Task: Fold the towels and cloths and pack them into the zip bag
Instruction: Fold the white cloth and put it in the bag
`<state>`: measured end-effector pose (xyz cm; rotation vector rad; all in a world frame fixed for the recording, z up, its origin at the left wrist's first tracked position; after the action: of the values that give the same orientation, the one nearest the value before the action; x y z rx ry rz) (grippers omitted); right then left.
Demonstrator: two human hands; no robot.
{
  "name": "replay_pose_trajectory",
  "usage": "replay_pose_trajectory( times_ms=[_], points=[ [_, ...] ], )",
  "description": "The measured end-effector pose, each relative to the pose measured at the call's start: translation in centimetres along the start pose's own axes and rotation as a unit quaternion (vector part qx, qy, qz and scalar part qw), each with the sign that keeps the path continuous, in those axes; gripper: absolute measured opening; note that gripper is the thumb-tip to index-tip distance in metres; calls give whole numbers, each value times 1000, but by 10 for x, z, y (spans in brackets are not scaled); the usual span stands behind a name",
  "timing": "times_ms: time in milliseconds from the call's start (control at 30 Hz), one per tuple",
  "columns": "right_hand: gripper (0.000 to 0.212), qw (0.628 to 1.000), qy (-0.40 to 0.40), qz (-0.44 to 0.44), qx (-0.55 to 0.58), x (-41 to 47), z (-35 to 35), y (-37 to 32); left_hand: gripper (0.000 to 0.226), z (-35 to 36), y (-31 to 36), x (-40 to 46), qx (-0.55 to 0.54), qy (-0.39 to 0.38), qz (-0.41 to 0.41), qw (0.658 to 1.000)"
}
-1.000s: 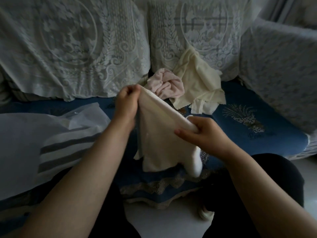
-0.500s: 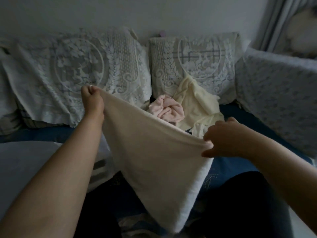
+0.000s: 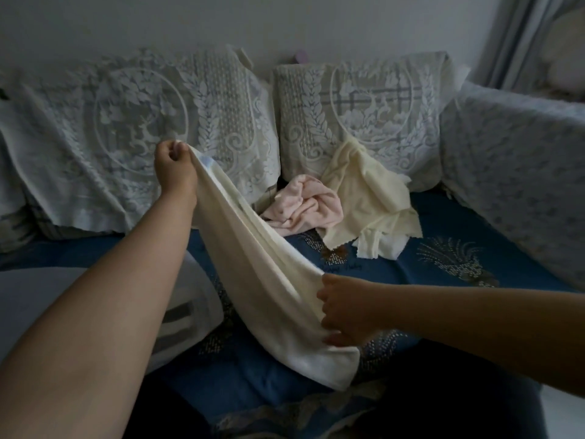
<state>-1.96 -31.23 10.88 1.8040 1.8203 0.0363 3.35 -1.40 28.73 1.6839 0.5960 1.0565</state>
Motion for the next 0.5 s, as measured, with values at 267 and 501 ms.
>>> replay_pose_trajectory(
  times_ms=[267,501],
  points=[
    [63,918,-197,261,224,-49,44,123,15,-24,-28,12,39,25,-2,999],
    [30,730,-129,269,615,-89,34,149,19,-28,-34,19,19,47,-1,999]
  ],
)
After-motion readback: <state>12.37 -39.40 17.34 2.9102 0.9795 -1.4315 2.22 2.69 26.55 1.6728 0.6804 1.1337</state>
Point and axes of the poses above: each hand's wrist, its own x-axis towards the middle knuckle, its own z-axis out of the palm, y = z × x, the point moved 10 cm from there along x, towards the middle knuckle, and after that the axes turned 6 degrees about -y, right-handed, at the moved point
